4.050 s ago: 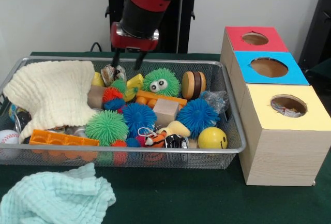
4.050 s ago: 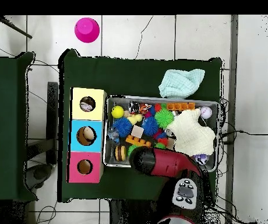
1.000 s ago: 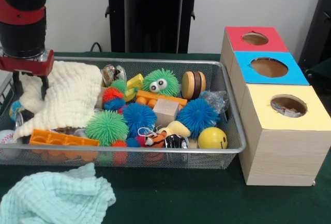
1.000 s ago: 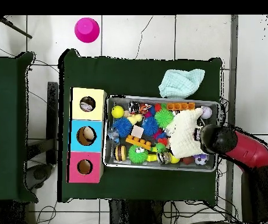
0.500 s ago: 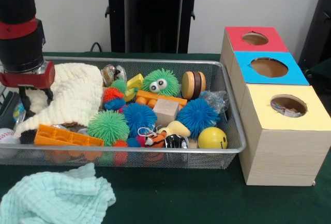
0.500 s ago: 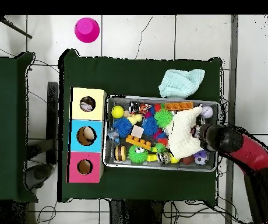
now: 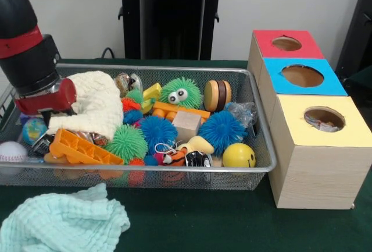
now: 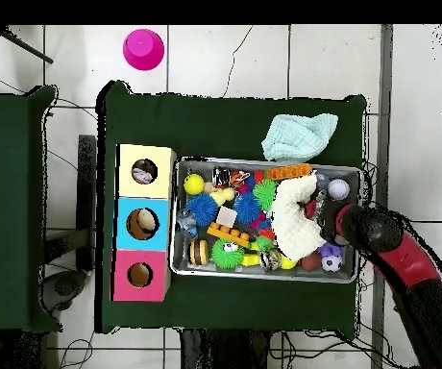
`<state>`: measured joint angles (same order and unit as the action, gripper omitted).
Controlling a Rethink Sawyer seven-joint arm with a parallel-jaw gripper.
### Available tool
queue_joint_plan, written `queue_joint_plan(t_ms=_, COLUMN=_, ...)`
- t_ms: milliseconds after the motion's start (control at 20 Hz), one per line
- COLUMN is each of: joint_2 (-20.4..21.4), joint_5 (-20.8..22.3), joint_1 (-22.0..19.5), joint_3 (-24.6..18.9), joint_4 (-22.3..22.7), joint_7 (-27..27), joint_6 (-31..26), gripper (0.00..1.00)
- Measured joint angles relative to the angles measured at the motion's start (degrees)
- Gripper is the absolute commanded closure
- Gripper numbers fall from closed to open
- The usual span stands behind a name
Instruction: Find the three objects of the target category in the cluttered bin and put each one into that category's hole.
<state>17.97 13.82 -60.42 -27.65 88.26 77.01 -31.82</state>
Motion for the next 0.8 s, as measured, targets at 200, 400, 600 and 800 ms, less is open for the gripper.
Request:
queue_joint_plan(t_ms=200, joint_2=-3.6, joint_5=-2.6, joint_1=-3.8, joint_3=-3.5, joint_4=1.8, joint_7=0.0, joint_6=0.0, gripper=0.0)
queue_joint_plan(t_ms=400, joint_2=-5.5, joint_5=-5.3, joint_1=-6.6, joint_3=-5.6, joint_4=3.8, joint_7=0.0, joint_6=0.1, gripper=0.0)
queue_joint_plan(t_ms=600, joint_2=-7.0, joint_5=-7.3, joint_1=-8.6, joint_3=-7.6, joint_4=6.5, joint_7=0.0, joint_6=0.1, gripper=0.0)
queue_joint_plan(t_ms=800, joint_2=-8.1, joint_5=-7.6, joint_1=-10.1, joint_3=-10.2, joint_4=9.6, joint_7=0.0, joint_6=0.1, gripper=0.0)
